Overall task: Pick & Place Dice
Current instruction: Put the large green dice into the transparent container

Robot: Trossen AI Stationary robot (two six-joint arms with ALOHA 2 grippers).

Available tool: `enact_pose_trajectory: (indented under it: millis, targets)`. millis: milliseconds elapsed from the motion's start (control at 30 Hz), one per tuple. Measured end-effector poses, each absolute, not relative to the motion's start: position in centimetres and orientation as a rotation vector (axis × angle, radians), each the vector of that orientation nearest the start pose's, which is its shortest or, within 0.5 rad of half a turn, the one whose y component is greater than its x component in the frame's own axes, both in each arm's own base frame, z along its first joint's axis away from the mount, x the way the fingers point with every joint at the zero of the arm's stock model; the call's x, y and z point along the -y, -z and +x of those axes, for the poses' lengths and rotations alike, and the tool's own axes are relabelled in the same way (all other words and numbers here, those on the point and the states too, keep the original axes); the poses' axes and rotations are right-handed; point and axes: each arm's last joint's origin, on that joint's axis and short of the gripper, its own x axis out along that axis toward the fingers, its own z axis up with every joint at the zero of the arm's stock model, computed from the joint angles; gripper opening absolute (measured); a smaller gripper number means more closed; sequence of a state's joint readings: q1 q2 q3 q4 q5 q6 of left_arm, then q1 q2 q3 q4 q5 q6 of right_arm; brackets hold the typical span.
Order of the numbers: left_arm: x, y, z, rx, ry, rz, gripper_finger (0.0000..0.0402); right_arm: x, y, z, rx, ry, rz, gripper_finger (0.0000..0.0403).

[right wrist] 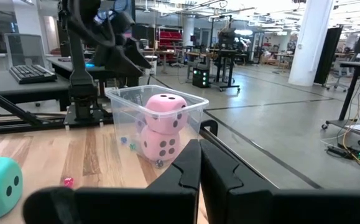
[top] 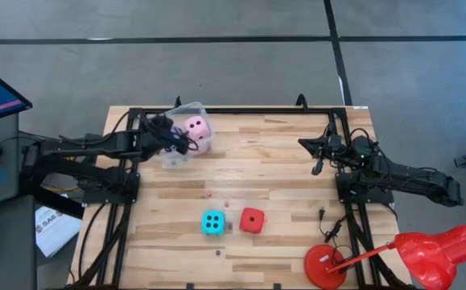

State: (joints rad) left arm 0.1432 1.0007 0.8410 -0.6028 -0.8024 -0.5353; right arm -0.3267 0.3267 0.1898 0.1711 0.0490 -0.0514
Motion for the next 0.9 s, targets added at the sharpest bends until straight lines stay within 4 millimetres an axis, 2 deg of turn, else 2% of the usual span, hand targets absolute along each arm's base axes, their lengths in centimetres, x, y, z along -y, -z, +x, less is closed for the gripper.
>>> enact_pose_trajectory:
  millis: [300,467,900]
  targets:
    - [-2.5,-30.3,21.4,-0.382,-0.668,-0.085,0.04,3.9,-21.8,11.1,0.025,0.377,-0.055,0.0]
    - [-1.9,-30.5,22.5,-0.36,-0.51,-0.061,0.04,3.9,-21.8,11.1,0.025,0.377,-0.056,0.0]
    - [-1.6,-27.8,26.0,-0.439,-0.345,-0.016,0.04,3.9,-21.8,11.1,0.025,0.378,-0.056,0.0]
